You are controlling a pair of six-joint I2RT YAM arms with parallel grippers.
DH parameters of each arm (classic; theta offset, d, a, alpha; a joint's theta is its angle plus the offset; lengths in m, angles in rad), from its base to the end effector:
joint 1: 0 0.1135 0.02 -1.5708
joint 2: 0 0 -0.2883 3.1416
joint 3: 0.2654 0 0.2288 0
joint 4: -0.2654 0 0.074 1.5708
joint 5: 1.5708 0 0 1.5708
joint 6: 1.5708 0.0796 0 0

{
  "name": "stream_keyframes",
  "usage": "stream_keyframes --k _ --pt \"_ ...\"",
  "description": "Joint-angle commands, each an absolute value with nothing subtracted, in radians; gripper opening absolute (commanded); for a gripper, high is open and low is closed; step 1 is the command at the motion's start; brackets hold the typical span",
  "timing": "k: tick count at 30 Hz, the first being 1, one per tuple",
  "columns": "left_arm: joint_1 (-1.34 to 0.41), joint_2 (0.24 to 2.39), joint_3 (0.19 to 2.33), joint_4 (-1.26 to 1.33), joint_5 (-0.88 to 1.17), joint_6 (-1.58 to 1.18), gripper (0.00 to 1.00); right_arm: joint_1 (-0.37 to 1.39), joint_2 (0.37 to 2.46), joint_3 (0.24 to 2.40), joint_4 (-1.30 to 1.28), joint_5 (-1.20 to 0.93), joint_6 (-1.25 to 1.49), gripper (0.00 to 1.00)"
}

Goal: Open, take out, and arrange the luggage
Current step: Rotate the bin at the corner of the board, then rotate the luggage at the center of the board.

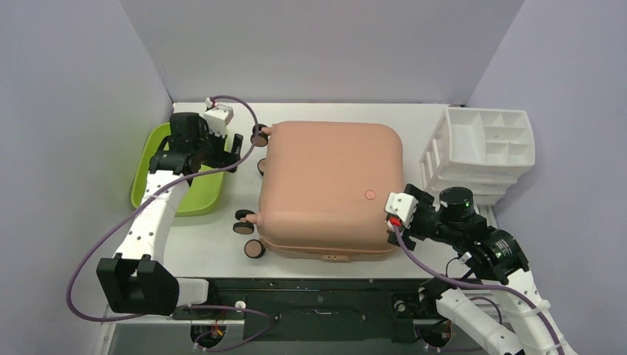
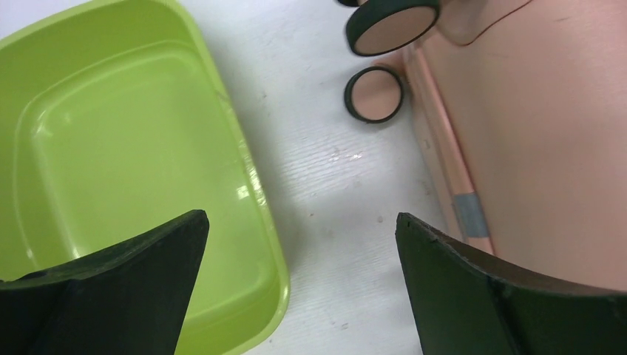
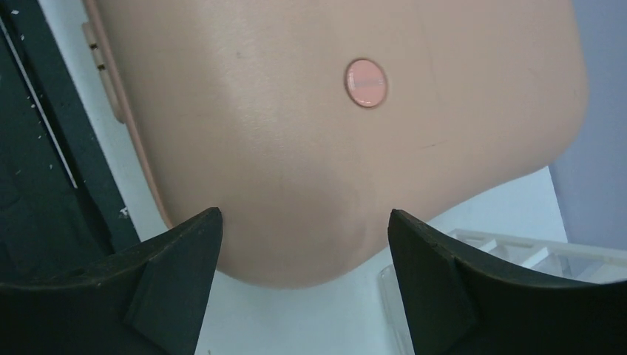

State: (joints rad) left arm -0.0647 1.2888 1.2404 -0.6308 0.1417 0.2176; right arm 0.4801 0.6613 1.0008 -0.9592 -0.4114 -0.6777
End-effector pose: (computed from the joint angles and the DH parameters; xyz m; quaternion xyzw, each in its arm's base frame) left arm 0.2808 -0.0295 0.3437 0.1568 0.8868 -0.0308 0.4337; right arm 0.0743 0.0746 0.3353 -0.5544 0.6773 0.1365 0.4639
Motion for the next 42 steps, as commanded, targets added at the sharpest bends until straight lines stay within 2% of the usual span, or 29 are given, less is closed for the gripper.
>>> stream_keyframes --k 1,9,17,20,29,35,38,42 --pt "-0.110 1.344 1.313 -0.548 0.297 0.171 0.96 0.507 0.658 0.934 -1.013 -0.404 -0.792 0.78" --pt "-0.242 1.439 1.343 -0.561 0.384 0.168 0.96 0.558 0.626 0.862 -0.963 -0.257 -0.794 0.79" --pt "-0.306 1.402 1.287 -0.577 0.460 0.234 0.96 0.568 0.633 0.759 -0.636 0.000 -0.677 0.79" --pt "-0.310 1.387 1.271 -0.607 0.493 0.260 0.96 0.568 0.686 0.752 -0.518 0.081 -0.664 0.80" --pt "-0.319 1.304 1.239 -0.613 0.505 0.287 0.96 0.562 0.901 0.828 -0.305 0.114 -0.602 0.80" --pt "-0.313 1.254 1.270 -0.551 0.470 0.286 0.96 0.533 1.039 0.898 -0.092 0.307 -0.528 0.80" --pt "-0.306 1.247 1.284 -0.485 0.416 0.262 0.96 0.485 1.049 0.972 -0.115 0.267 -0.443 0.80" --pt "-0.261 1.273 1.309 -0.352 0.345 0.202 0.96 0.401 1.002 1.079 -0.266 0.076 -0.342 0.80"
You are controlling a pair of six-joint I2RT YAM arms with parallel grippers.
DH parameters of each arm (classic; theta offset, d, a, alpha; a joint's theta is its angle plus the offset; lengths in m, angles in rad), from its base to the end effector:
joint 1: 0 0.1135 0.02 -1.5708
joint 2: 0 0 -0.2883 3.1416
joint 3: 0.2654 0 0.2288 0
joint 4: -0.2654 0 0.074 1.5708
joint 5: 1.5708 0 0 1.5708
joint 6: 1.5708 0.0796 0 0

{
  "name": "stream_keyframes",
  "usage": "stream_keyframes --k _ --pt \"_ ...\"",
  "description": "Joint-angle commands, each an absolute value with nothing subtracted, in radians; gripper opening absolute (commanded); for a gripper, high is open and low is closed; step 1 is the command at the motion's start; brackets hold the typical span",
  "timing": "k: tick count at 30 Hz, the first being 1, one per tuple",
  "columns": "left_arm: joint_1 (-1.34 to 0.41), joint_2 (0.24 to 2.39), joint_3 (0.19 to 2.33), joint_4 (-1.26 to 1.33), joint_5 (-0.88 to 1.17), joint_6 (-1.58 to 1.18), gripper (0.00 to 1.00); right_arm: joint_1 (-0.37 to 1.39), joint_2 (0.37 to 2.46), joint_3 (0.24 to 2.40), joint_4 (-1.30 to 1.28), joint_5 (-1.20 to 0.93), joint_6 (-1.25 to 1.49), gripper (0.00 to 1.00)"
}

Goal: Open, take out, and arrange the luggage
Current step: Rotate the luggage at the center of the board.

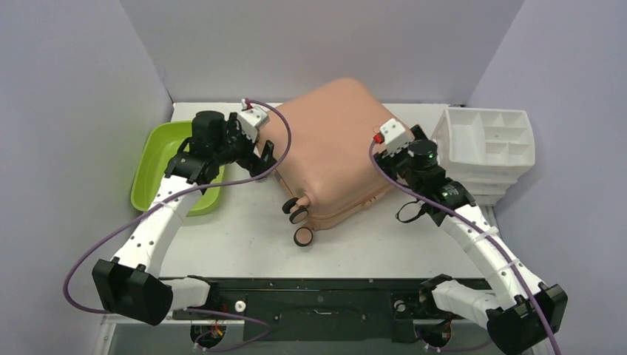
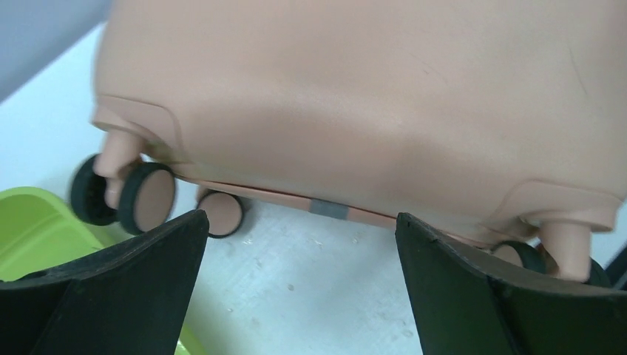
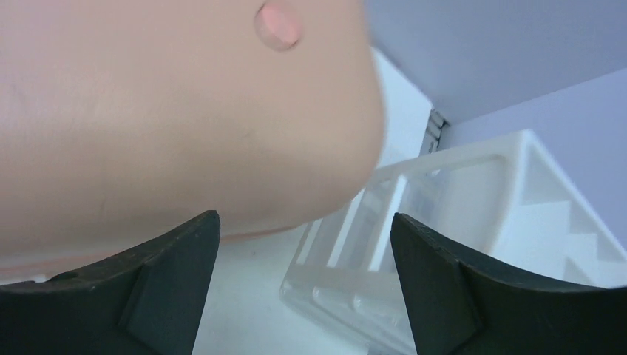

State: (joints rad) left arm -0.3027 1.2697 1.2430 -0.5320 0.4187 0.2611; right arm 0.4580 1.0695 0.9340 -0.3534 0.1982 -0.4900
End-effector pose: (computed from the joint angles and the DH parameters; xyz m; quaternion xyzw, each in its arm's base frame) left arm 0.2588 -0.1147 0.3652 0.3348 0.7938 -0.1916 0.4703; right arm 0.2245 0.0932 0.3246 -0.3440 0.7822 -0.0930 0.5110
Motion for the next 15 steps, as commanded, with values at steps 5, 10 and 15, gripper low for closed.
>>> stream_keyframes --k 5,10,15 --pt "-0.186 1.392 1.434 -0.270 0.389 0.127 0.96 0.396 0.919 1.096 -0.361 -0.040 -0.284 0.80" --pt "-0.174 1.571 1.559 -0.268 0.475 0.077 0.96 0.398 0.887 1.071 -0.451 -0.054 -0.216 0.75" --pt "-0.179 1.710 1.637 -0.281 0.549 0.056 0.96 0.398 0.897 1.039 -0.490 -0.013 -0.184 0.68"
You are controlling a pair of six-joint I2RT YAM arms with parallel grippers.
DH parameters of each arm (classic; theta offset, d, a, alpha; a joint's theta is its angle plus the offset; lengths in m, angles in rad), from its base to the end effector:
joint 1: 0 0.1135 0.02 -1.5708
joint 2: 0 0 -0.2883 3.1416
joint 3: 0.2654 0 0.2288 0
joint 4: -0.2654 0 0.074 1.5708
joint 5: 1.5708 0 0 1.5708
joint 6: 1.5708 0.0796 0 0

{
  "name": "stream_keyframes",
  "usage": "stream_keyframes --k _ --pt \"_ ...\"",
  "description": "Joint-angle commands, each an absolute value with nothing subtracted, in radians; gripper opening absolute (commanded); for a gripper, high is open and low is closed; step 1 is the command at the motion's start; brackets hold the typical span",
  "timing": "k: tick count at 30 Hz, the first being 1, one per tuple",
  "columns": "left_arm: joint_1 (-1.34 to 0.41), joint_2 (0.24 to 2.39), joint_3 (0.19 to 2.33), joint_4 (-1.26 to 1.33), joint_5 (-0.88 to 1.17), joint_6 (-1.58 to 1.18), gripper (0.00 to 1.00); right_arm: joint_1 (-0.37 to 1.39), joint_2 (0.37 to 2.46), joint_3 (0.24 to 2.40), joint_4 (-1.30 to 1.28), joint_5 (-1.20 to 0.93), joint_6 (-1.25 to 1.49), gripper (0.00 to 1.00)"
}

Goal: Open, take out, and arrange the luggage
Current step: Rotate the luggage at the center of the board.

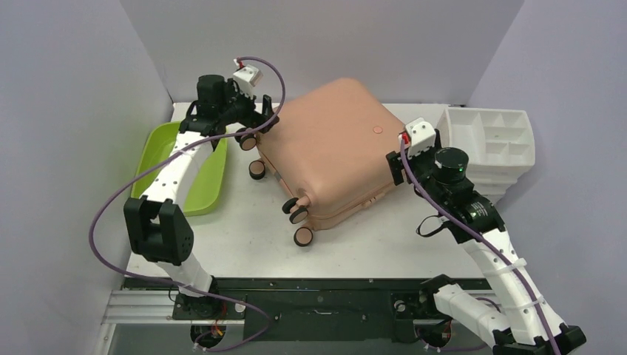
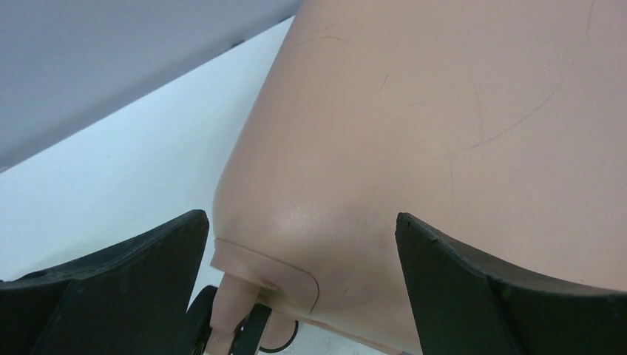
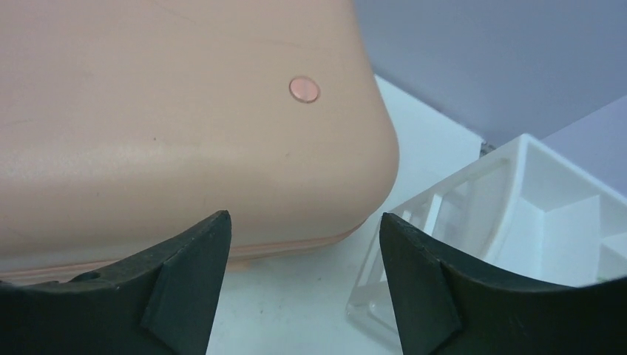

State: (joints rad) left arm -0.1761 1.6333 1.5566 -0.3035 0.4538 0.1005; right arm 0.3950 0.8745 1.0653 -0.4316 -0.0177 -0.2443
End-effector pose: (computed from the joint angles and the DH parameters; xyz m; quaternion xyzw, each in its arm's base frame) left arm 0.3856 -0.1041 0.3901 0.2362 0.7817 -0.2068 0.5390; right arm 0.1745 0.0743 0.3989 -0.2524 0.7453 0.0534 0.6148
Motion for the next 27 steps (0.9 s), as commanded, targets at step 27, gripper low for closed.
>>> stream_keyframes --k 27 --pt "-0.180 1.779 1.502 -0.473 0.901 0.126 0.96 0.325 1.428 1.247 -0.387 -0.087 -0.132 0.66"
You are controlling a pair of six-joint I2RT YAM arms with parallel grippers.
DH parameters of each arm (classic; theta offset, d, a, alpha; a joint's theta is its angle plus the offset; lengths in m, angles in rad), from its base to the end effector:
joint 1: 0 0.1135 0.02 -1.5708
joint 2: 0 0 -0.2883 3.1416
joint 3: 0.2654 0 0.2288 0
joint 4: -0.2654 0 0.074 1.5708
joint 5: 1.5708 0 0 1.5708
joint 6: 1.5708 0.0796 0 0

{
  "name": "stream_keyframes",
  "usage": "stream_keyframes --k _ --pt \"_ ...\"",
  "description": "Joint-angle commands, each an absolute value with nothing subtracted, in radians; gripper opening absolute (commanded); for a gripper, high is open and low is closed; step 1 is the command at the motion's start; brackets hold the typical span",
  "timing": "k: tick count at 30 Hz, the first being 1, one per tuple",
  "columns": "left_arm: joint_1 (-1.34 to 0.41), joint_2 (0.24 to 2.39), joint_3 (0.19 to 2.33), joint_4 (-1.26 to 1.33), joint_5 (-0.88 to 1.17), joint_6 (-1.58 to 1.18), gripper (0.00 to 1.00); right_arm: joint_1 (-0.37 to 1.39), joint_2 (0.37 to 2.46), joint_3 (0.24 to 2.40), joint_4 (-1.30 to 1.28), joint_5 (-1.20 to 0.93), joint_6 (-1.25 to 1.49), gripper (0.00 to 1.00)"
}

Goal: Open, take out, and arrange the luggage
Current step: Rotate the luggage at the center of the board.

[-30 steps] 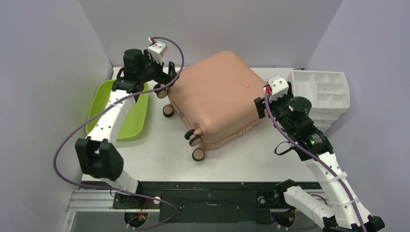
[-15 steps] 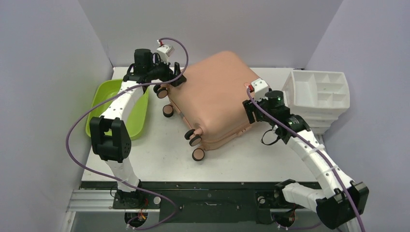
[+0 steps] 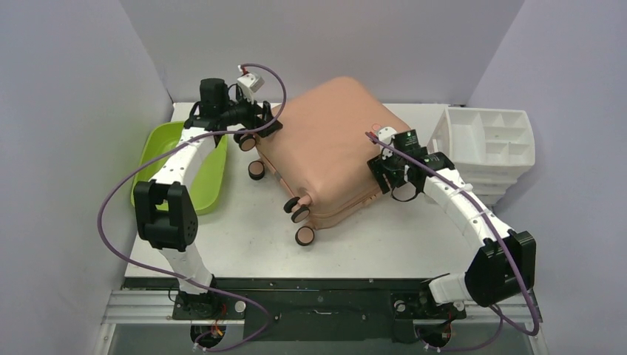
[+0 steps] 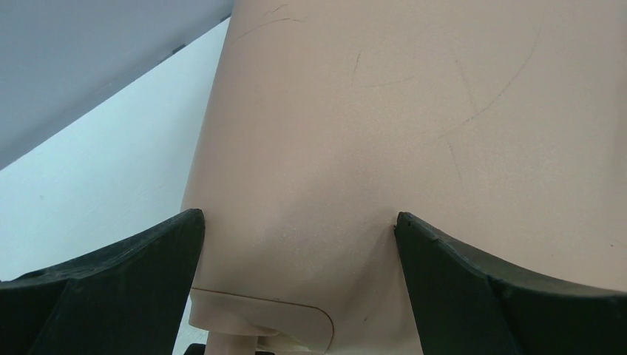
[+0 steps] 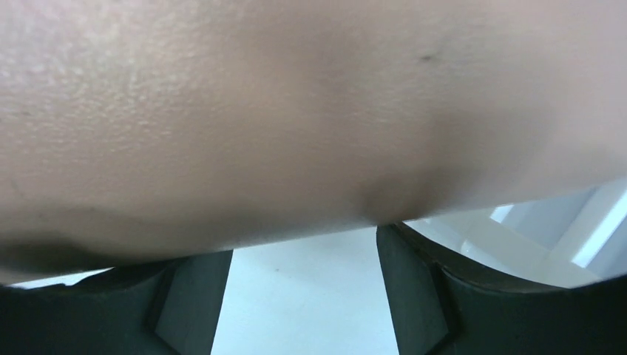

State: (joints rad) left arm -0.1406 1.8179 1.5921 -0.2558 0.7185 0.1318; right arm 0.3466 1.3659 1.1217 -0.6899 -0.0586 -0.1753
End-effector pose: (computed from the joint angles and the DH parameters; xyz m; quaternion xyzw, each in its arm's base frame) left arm 0.4262 -0.1132 0.3401 0.2892 0.7686 -0.3028 0.4837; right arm 0.2630 0.1000 0.2772 -0.2538 0.9148 0.0545 0.3093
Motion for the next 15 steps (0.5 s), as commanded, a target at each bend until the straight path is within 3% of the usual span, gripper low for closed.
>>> stream_keyframes --k 1,15 --pt "-0.183 1.770 1.478 -0.464 0.903 0.128 0.96 0.319 1.452 1.273 -0.385 -0.085 -0.127 0.66" --pt "-0.220 1.633 1.383 -0.544 0.903 0.130 0.96 0.290 1.692 1.507 -0.372 -0.123 -0.092 0.68"
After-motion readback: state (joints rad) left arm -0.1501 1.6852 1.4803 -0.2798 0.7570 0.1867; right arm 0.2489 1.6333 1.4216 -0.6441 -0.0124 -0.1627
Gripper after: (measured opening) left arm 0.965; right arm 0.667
